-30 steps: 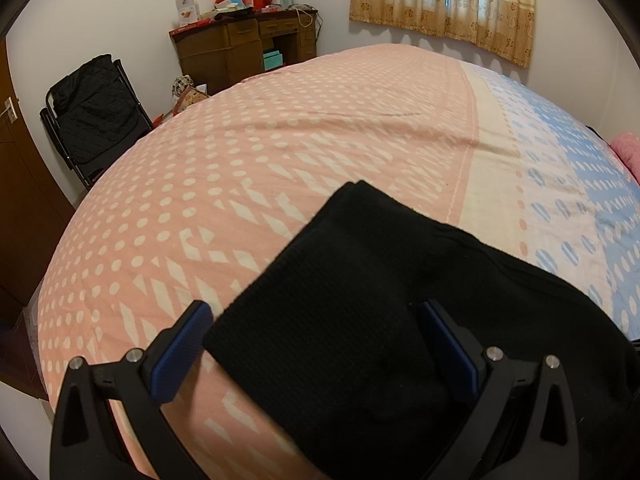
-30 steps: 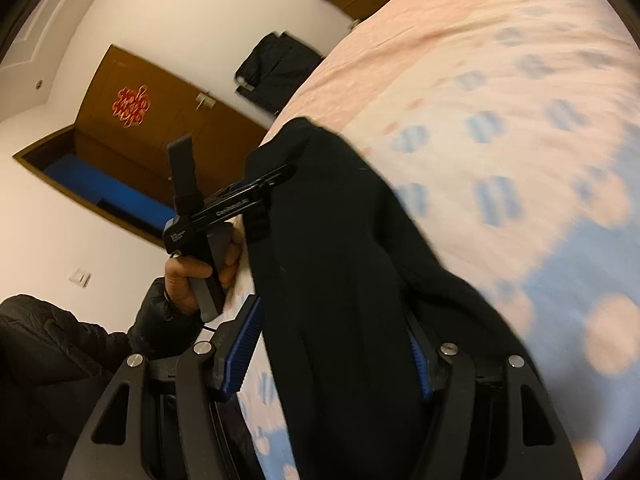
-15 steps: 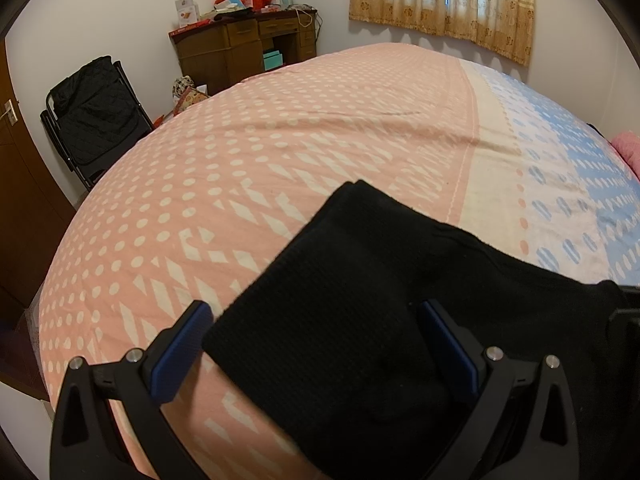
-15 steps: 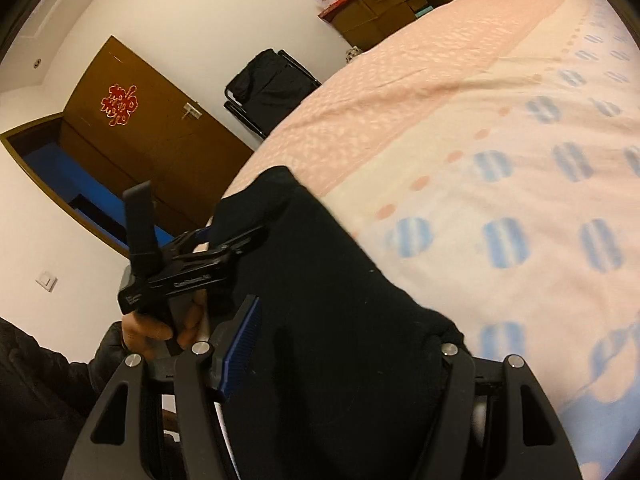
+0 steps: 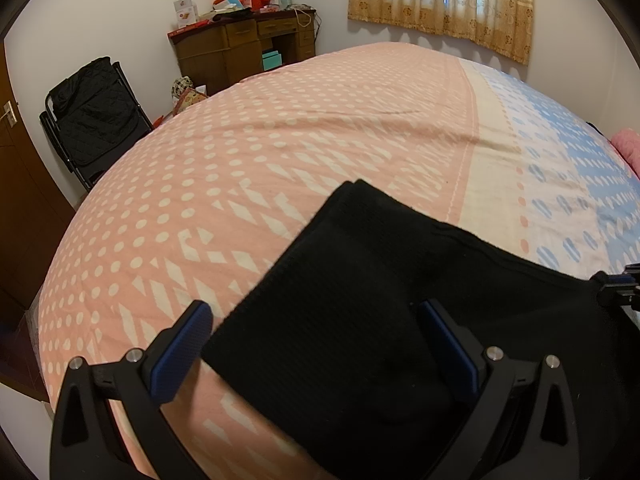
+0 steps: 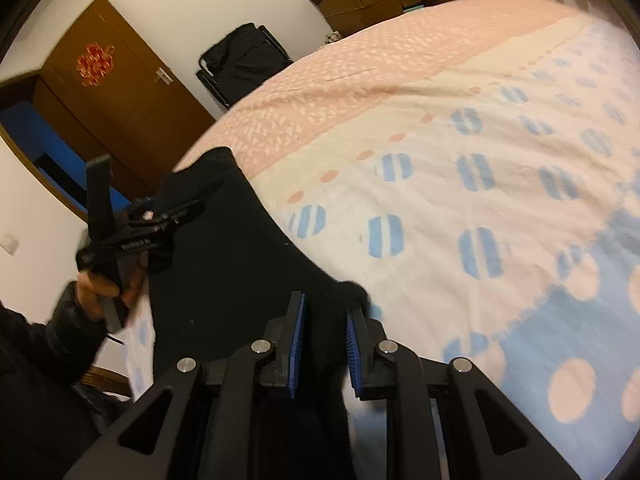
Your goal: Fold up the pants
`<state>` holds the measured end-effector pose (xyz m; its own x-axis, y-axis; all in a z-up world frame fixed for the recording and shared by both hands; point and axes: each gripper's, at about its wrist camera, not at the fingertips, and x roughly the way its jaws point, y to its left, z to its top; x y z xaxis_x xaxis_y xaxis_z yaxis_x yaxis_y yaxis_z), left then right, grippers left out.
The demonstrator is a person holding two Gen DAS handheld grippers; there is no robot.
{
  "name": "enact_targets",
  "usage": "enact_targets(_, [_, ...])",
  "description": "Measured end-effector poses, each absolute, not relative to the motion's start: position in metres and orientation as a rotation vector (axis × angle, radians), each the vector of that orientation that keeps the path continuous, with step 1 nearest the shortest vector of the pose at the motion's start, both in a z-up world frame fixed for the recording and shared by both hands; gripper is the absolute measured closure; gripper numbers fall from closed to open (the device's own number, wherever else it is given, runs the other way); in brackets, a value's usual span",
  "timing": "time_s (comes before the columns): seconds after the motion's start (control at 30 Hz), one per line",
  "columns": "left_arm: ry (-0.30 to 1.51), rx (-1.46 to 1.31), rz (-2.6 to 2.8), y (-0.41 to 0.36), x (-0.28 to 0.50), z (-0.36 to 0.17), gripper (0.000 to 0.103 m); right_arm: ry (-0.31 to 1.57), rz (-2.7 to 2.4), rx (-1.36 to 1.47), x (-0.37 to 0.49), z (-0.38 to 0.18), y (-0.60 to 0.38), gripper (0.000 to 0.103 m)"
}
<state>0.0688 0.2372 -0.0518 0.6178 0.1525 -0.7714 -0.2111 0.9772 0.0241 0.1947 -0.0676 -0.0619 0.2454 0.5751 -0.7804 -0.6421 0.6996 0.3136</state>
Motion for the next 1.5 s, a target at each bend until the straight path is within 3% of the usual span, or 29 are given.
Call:
enact_targets(0.03, [0.88,-0.073,0.208,0.238,0.069,-0.052,0.0,1.009,0.765,-0.12,0.193,-0.058,-0.076,0.061])
enact_targets(0.13, [0.879,-0.072,0.208,0.237,0.069,-0.052,0.0,0.987,0.633,-0.099,0.188,-0.046,-0.102,0.061])
enact_targets(0.2, [0.88,-0.072,0.208,0.237,0.069,-0.052,0.0,0.94,0.62,-0.107,0.175,-0.035,-0.104,0.064])
enact_targets(0.27, [0.879,-0.071,0.208,0.237,0.069,-0.052,0.0,0.914,0.639,-0.133,0.16,-0.029,-0.092,0.083])
enact_targets(0.43, [0.879,-0.072,0.208,0.237,0.069,-0.052,0.0,0.911,0.686,-0.219,0.144,-0.039,-0.041,0.09])
enact_targets(0.7, [0.88,-0.072,0.208,0.237,0.069,-0.052,0.0,0.946,0.469,-0.18,0.168,-0.064,-0.02,0.091])
enact_targets(0.93, [0.874,-0.078,0.205,0.235,0.068,-0.051,0.0,0.747,0.352,-0.028,0.113,-0.009,-0.076,0.087])
enact_targets(1.07, [0.874,-0.08,0.204,0.236,0.068,-0.051,0.0,0.801,0.212,-0.02,0.064,-0.005,-0.131,0.087])
enact_targets(1.23, [0.876,-0.078,0.205,0.235,0.069,-0.051,0.0,0.931,0.061,0.011,0.014,-0.043,-0.181,0.087])
enact_targets(1.3, [0.877,-0.078,0.204,0.235,0.068,-0.051,0.0,0.903,0.067,0.07,0.007,-0.053,-0.192,0.087])
enact_targets(1.4, [0.877,-0.075,0.207,0.235,0.068,-0.051,0.0,0.872,0.056,0.084,0.017,-0.054,-0.192,0.083])
enact_targets(1.47, [0.879,-0.072,0.21,0.234,0.069,-0.051,0.0,0.862,0.056,0.098,0.032,-0.056,-0.188,0.067])
enact_targets(1.5, [0.879,-0.074,0.209,0.234,0.069,-0.051,0.0,0.864,0.06,0.108,0.034,-0.055,-0.187,0.063])
